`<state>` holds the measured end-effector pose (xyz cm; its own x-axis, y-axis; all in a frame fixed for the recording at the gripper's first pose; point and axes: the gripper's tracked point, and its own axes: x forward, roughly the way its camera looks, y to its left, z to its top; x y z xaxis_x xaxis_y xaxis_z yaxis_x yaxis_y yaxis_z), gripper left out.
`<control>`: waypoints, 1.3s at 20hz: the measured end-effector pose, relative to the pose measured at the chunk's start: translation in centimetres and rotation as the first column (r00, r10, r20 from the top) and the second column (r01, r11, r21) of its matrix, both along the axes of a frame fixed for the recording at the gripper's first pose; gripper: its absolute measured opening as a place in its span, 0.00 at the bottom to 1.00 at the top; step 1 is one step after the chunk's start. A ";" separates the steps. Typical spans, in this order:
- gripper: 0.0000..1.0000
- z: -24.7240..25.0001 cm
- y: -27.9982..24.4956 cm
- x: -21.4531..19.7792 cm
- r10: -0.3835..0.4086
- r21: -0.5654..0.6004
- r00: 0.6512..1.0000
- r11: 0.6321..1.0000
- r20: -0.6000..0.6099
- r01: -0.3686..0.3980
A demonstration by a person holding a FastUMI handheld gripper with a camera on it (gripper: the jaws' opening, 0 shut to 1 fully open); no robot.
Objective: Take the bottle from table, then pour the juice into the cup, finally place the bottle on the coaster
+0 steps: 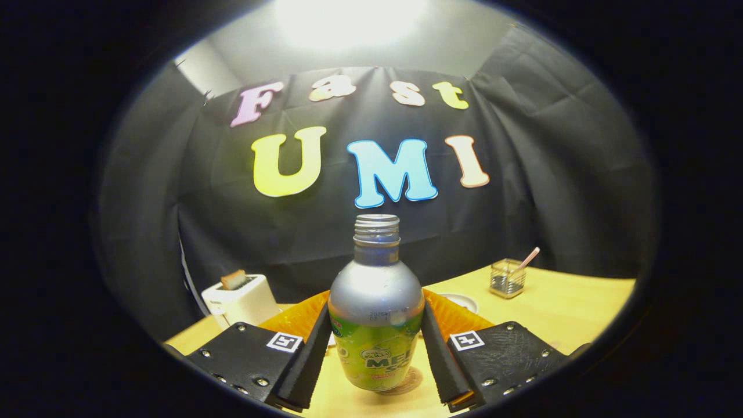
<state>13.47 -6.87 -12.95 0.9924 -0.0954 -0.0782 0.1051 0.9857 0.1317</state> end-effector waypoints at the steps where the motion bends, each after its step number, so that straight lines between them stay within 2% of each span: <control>1: 0.78 0.0 0.2 0.1 -0.005 -0.043 1.000 0.999 -0.008 0.005; 5: 0.78 -1.4 0.8 1.3 0.020 -0.097 0.999 0.995 -0.040 -0.024; 10: 0.78 -4.8 1.7 2.9 0.042 -0.101 0.995 0.994 -0.092 -0.051; 17: 0.78 -9.2 1.9 4.8 0.036 -0.131 0.989 0.990 -0.145 -0.055; 22: 0.78 -11.3 2.9 6.0 0.065 -0.094 0.985 0.992 -0.163 -0.081; 26: 0.78 -11.3 2.4 6.1 0.042 -0.087 0.990 0.995 -0.138 -0.055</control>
<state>19.56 -4.43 -24.27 0.9767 -0.0603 -0.2058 0.0678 0.9973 0.0294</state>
